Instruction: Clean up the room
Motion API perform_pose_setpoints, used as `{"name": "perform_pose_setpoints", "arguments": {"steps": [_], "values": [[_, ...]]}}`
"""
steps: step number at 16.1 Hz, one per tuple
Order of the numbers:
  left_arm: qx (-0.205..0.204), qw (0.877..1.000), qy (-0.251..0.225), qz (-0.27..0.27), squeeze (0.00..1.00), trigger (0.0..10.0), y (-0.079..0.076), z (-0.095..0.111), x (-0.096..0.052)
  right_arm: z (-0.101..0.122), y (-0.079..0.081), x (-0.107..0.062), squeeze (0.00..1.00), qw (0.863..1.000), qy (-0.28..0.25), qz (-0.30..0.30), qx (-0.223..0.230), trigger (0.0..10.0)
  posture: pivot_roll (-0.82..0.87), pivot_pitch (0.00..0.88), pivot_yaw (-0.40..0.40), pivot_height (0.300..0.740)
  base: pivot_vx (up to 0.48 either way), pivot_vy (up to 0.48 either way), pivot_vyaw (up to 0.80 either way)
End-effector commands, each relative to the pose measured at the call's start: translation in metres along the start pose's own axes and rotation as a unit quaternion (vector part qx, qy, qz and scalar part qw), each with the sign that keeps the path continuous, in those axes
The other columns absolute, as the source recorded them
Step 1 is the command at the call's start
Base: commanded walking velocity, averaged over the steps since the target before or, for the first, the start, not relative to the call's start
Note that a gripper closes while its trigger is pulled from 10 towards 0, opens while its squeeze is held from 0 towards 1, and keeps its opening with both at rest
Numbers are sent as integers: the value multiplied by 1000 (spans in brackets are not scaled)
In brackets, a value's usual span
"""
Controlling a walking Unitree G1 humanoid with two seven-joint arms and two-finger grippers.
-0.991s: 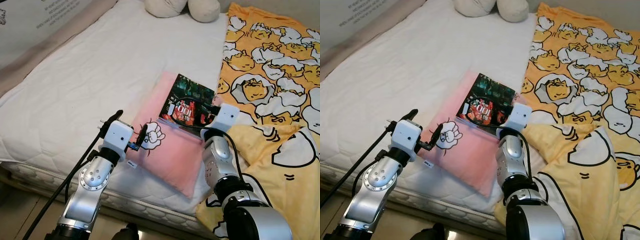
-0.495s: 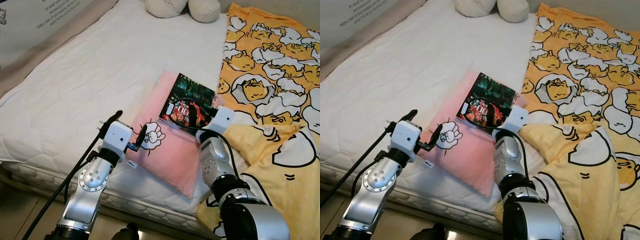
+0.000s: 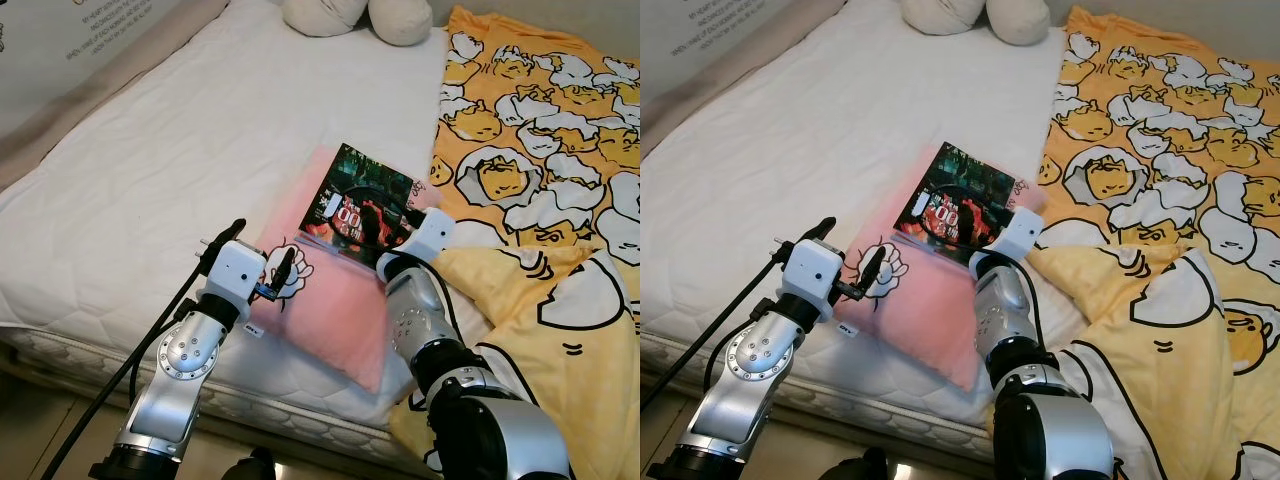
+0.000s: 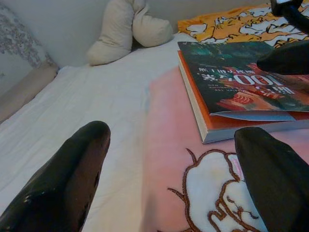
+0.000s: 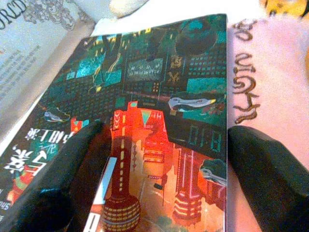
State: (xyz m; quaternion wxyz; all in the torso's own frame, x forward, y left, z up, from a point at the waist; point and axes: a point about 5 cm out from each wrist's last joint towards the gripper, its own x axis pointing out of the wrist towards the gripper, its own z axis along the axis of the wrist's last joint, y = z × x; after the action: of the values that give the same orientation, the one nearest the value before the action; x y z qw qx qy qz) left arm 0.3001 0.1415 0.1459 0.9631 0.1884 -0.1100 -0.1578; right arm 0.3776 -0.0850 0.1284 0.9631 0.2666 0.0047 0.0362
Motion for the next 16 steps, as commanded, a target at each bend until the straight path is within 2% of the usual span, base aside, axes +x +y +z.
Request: {"name": "perform_pose_setpoints", "arguments": {"steps": [1, 3, 5, 6, 7, 9, 12, 13, 14, 16], "values": [[5, 1000, 0, -3, 0, 10000, -1, 0, 0, -1, 6, -2, 0, 999, -12, 15, -50, 10000, 296, 196, -51, 740, 0, 0, 0], [5, 1000, 0, -2, 0, 10000, -1, -1, 0, 2, 7, -2, 0, 995, -26, 18, -91, 10000, 292, 197, -51, 740, 0, 0, 0], [6, 1000, -1, -4, 0, 10000, -2, -1, 1, 0, 6, -4, 0, 993, -30, 15, -113, 10000, 293, 198, -50, 740, 0, 0, 0], [6, 1000, -2, -5, 0, 10000, -3, 0, 1, -4, 4, -5, 0, 994, -19, 9, -104, 10000, 292, 199, -50, 740, 0, 0, 0], [7, 1000, -2, -7, 0, 10000, -3, -1, 0, -16, 0, -8, 0, 998, 17, -3, -59, 10000, 293, 202, -50, 740, 0, 0, 0], [8, 1000, 0, -6, 0, 10000, -3, -2, 0, -22, 0, -9, 0, 999, 36, -7, -32, 10000, 294, 204, -50, 740, 0, 0, 0], [11, 1000, 0, -6, 0, 10000, -2, -1, -1, -27, 6, -10, 0, 998, 51, 5, -27, 10000, 302, 207, -51, 740, 0, 0, 0], [12, 1000, 0, -6, 0, 10000, -1, -2, -1, -29, 8, -10, 0, 998, 54, 7, -25, 3843, 304, 207, -51, 740, 0, 0, 0], [12, 1000, 1, -5, 0, 10000, -1, -2, -1, -29, 9, -10, 0, 998, 57, 7, -24, 0, 304, 207, -53, 740, 0, 0, 0], [13, 1000, 1, -4, 0, 10000, -1, -2, -2, -31, 12, -10, 0, 998, 66, 15, -4, 0, 305, 208, -54, 740, 0, 0, 0]]}}
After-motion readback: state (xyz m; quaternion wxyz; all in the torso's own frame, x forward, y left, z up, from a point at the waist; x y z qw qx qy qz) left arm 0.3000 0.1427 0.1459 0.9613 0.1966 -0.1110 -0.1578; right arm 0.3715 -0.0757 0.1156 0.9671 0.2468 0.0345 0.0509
